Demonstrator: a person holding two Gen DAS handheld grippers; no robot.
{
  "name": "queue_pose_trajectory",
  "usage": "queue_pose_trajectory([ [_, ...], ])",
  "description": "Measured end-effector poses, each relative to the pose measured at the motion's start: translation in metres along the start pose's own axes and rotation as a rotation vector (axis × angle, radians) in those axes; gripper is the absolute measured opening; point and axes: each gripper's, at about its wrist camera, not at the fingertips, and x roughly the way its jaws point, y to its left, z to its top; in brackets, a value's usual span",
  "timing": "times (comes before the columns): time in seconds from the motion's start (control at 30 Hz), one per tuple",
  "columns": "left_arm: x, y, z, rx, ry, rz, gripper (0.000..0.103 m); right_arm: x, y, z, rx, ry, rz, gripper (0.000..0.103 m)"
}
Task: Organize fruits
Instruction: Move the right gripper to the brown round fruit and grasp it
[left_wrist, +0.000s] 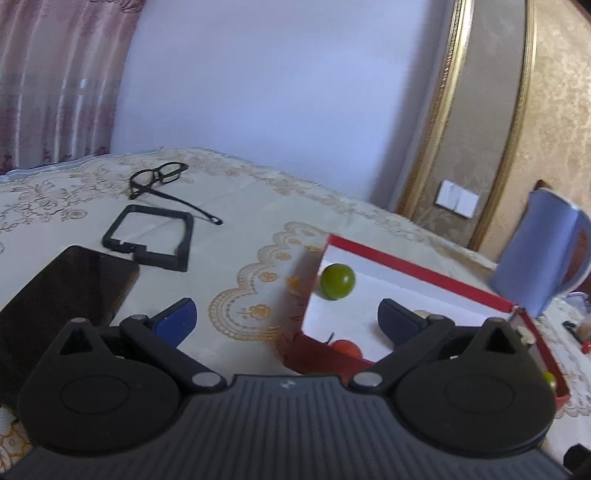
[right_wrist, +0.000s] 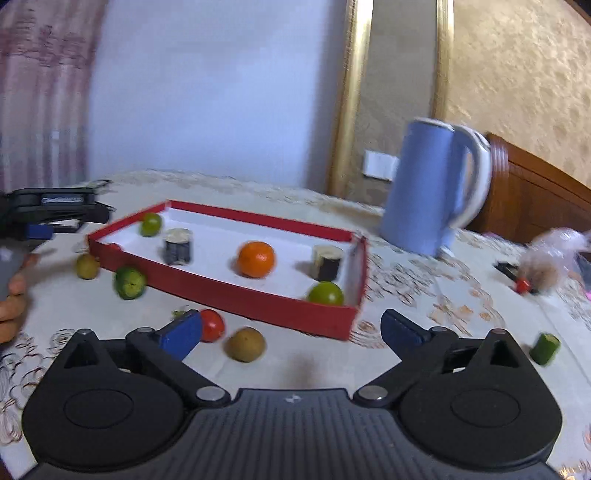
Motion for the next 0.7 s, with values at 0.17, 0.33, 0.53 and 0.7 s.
queue_pose_trajectory([
  [0.17, 0.006, -0.001, 0.001, -0.004, 0.046, 0.006, 0.103, 0.014, 0.008, 0.001, -0.065, 0.033, -0.033, 0.098],
  [0.33, 0.011, 0.003, 0.002, -0.018, 0.075, -0.010, 0.103, 0.033, 0.008, -0.002, -0.077, 0.111, 0.031, 0.064],
  [0.53, 0.008, -0.001, 0.003, 0.018, 0.058, -0.007, 0.103, 0.042, 0.005, -0.001, -0.065, 0.140, 0.099, 0.053],
  [0.7, 0.003, -0.012, 0.001, 0.105, 0.028, 0.010, 0.103, 0.050, 0.010, 0.000, -0.075, 0.181, 0.153, 0.031],
])
